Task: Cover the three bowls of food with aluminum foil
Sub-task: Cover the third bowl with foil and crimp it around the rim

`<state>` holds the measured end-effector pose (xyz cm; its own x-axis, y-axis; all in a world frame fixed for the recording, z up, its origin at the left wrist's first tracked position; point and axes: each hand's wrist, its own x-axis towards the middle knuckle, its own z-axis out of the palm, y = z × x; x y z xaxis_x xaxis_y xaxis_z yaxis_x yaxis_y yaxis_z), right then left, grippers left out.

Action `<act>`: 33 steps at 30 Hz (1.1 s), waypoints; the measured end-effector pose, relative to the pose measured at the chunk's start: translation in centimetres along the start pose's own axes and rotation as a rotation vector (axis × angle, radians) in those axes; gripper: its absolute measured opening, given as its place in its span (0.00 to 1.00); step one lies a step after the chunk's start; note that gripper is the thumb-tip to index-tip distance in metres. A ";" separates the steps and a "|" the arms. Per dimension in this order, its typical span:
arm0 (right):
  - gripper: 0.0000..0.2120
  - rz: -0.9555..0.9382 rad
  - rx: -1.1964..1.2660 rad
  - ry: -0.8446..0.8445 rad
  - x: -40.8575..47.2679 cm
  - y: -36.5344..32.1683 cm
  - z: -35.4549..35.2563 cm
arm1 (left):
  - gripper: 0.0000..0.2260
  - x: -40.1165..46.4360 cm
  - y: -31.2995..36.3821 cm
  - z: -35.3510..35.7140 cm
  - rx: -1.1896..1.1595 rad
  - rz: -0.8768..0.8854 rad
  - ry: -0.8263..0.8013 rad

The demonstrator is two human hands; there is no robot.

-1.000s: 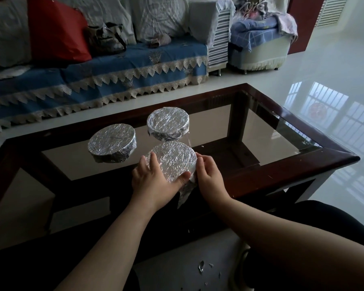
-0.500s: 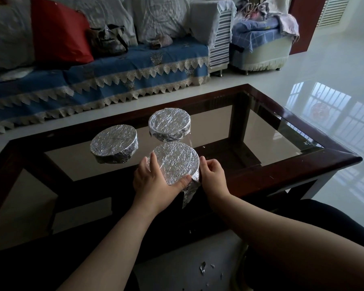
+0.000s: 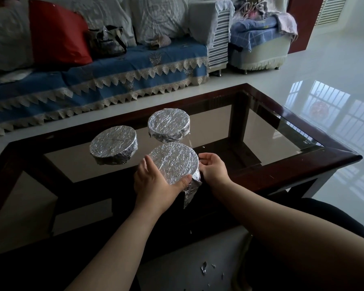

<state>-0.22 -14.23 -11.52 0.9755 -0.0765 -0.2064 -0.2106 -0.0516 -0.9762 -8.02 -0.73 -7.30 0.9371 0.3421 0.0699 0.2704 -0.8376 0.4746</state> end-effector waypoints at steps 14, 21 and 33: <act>0.18 -0.227 -0.146 -0.051 -3.8 -0.9 -1.3 | 0.61 1.1 -1.1 -1.0 -0.095 0.232 0.048; 0.14 -0.220 -0.045 -0.036 -3.8 -0.2 -0.9 | 0.62 2.5 -1.4 -0.9 -0.085 0.237 -0.173; 0.14 -0.059 0.056 0.076 -1.9 0.3 -0.2 | 0.57 2.0 -1.2 -0.4 -0.080 0.211 -0.138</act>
<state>-2.15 -14.28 -11.36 0.9779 -0.1503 -0.1452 -0.1473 -0.0023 -0.9891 -6.58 1.12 -7.35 0.9936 0.0977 0.0567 0.0530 -0.8463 0.5301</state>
